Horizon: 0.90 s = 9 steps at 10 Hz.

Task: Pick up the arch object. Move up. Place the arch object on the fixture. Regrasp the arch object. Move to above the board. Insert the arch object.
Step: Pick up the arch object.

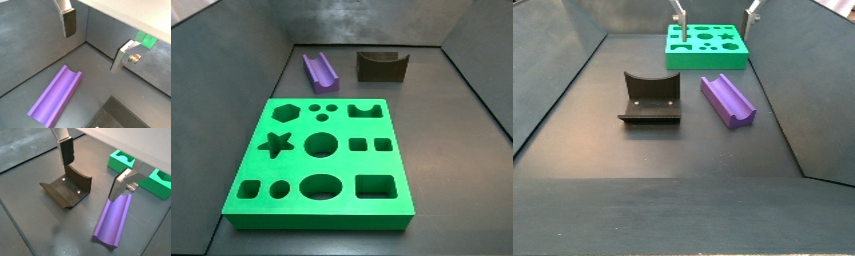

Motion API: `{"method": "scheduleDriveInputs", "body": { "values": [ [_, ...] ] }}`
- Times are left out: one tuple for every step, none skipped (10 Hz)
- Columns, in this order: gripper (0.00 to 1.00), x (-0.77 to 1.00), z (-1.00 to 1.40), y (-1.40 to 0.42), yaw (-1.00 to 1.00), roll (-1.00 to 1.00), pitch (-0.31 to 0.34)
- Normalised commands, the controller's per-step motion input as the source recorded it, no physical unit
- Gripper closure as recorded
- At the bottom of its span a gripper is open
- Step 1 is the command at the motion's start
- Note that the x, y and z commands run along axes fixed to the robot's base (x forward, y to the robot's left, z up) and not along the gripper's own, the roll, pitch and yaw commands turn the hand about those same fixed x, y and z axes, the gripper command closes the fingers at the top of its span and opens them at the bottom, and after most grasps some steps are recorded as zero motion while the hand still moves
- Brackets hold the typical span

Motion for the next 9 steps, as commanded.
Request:
{"method": "scheduleDriveInputs", "body": {
  "values": [
    [0.00, 0.08, -0.18, -0.03, 0.00, 0.00, 0.059],
    [0.00, -0.05, 0.00, -0.07, 0.01, 0.03, -0.023],
    [0.00, -0.17, -0.70, -0.44, 0.00, -0.01, -0.246],
    [0.00, 0.00, -0.68, -0.86, 0.16, 0.11, -0.257],
    [0.00, -0.02, -0.73, -0.76, 0.38, 0.07, -0.220],
    [0.00, -0.01, -0.79, -0.54, 0.60, 0.09, -0.171],
    [0.00, -0.02, -0.83, -0.49, 0.63, 0.09, -0.170],
    [0.00, 0.00, -0.87, -0.47, 0.63, 0.10, -0.147],
    [0.00, 0.00, -0.92, -0.44, 0.64, 0.09, -0.120]
  ]
}}
